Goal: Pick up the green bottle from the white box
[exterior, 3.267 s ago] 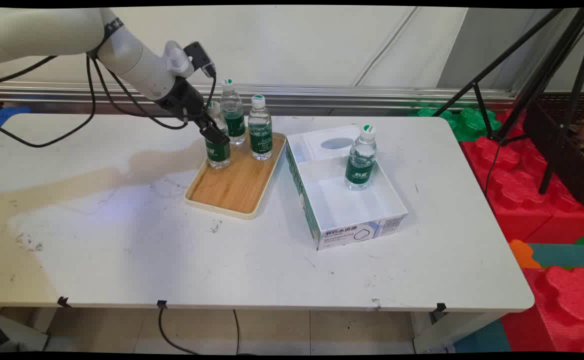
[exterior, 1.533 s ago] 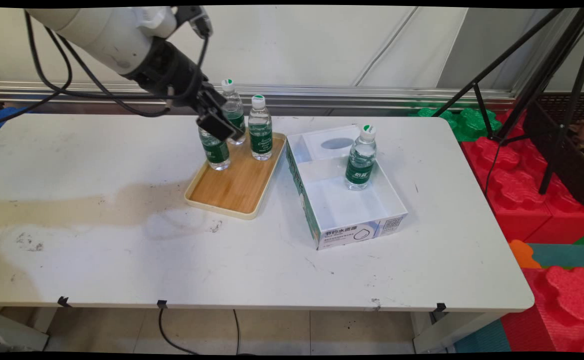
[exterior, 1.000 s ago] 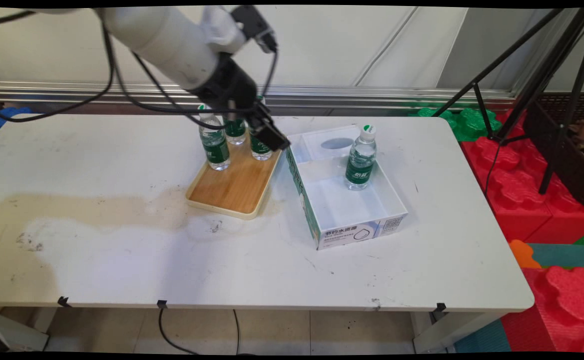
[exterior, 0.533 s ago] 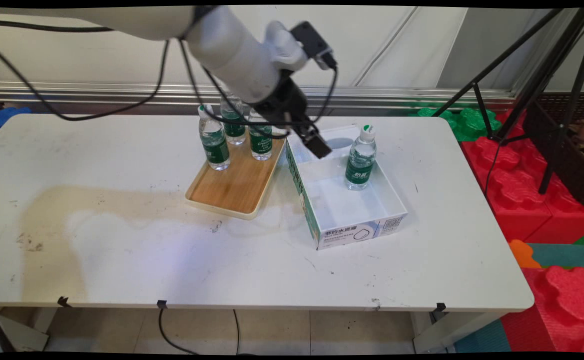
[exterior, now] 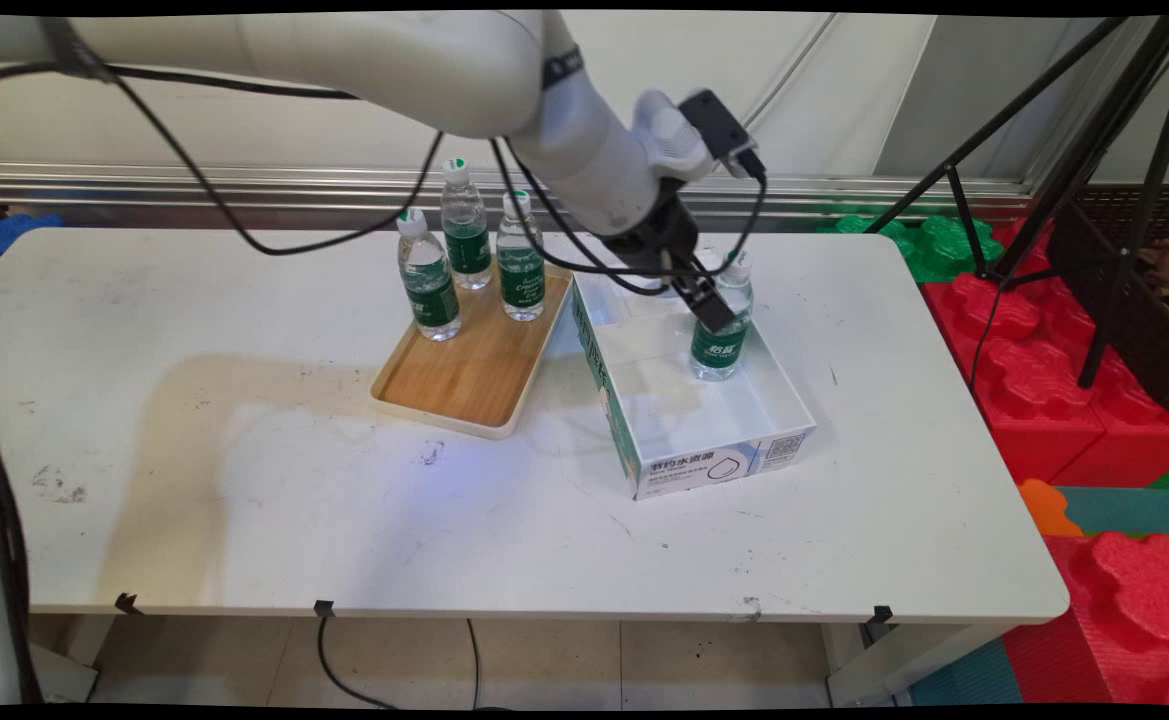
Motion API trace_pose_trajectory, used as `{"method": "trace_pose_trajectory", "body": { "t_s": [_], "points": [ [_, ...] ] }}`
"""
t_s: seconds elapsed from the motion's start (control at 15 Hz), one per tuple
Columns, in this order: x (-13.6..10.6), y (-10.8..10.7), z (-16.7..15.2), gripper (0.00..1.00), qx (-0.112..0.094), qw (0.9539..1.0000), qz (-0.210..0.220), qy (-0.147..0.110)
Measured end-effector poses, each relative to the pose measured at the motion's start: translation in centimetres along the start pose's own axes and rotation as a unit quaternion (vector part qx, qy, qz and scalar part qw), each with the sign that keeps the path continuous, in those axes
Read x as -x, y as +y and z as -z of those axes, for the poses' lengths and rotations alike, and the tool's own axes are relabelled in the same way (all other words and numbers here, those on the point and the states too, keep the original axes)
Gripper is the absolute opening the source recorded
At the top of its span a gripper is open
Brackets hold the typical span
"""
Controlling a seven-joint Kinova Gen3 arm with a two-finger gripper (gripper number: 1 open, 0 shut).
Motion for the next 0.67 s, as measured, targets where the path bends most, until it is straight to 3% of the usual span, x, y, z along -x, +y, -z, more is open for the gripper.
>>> {"method": "trace_pose_trajectory", "body": {
  "t_s": [0.67],
  "points": [
    [-1.1,-0.3,-6.6,1.0,0.012,0.9999,-0.002,0.012]
  ]
}}
